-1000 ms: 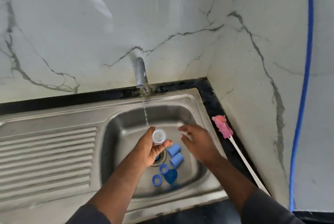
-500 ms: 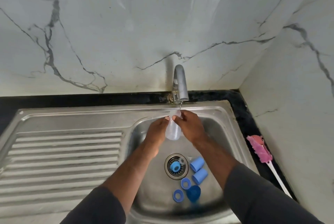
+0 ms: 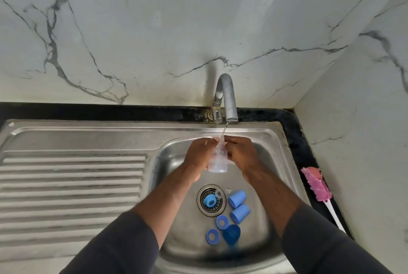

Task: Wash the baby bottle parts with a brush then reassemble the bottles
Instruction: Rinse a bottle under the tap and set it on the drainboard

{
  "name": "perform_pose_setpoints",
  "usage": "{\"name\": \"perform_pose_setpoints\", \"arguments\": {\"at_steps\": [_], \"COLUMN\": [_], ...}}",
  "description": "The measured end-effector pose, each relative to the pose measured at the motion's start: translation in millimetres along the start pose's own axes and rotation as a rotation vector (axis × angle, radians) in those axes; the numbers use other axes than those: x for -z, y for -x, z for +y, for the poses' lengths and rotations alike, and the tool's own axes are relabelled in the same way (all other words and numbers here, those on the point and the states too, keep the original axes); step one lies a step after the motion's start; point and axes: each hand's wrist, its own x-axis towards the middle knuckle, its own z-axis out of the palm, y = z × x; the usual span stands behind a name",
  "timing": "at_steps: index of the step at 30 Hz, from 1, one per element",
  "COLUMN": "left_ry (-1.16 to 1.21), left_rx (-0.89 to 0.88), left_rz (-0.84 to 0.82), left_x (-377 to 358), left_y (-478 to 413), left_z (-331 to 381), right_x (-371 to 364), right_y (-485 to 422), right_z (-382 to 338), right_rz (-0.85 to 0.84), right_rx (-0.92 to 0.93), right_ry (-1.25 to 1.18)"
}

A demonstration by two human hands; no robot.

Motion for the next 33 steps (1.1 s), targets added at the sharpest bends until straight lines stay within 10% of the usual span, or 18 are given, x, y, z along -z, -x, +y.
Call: {"name": "perform_pose_setpoints", "arguments": {"at_steps": [33], "left_ry": [0.082], "left_rx": [0.121], "left_rz": [-0.084], "left_x": [1], "left_y": [-1], "left_z": [5], "right_x": [11], "right_y": [12], "right_z": [7], "right_rz": [-0.164], "right_rx": [-0.082], "right_ry": [-0.220]}}
